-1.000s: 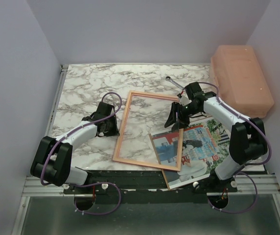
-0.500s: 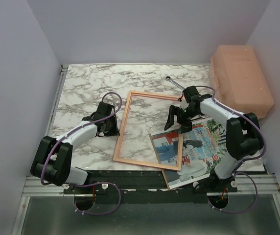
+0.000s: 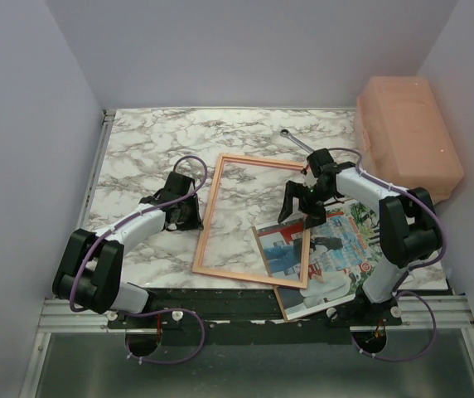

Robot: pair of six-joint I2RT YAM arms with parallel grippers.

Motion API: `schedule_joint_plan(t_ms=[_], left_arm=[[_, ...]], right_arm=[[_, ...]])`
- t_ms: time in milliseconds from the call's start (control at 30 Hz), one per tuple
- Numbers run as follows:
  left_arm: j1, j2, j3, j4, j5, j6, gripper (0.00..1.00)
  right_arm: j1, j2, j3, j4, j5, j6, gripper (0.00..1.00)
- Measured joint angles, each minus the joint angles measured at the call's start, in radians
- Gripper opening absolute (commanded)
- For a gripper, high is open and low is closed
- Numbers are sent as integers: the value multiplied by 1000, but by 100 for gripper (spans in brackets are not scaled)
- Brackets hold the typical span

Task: Put the photo into the frame
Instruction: Place the photo frame item in the photo frame.

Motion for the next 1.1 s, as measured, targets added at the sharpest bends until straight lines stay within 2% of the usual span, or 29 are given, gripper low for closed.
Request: schedule_joint_plan(t_ms=[167,233,667,833,933,1000,1100], left_arm=[[-1,1,1,-1,0,0,0],[-3,2,2,0,1,-1,0],[-14,24,1,-9,-1,-6,2],[-14,26,1,-24,-6,-5,6],[-14,26,1,-24,-8,-4,15],[-14,26,1,-26,-10,-4,27],[-14,26,1,-30,-13,-5,52]], right_arm=[[13,3,5,-5,45,4,94],[18,2,12,-10,76,5,100],[30,-21,59,-64,315,0,100],[30,-21,59,-78,340,-6,100],[30,-21,59,-78,341,-9,100],[30,-21,59,-78,341,-9,100],[30,-21,59,-79,343,-10,100]])
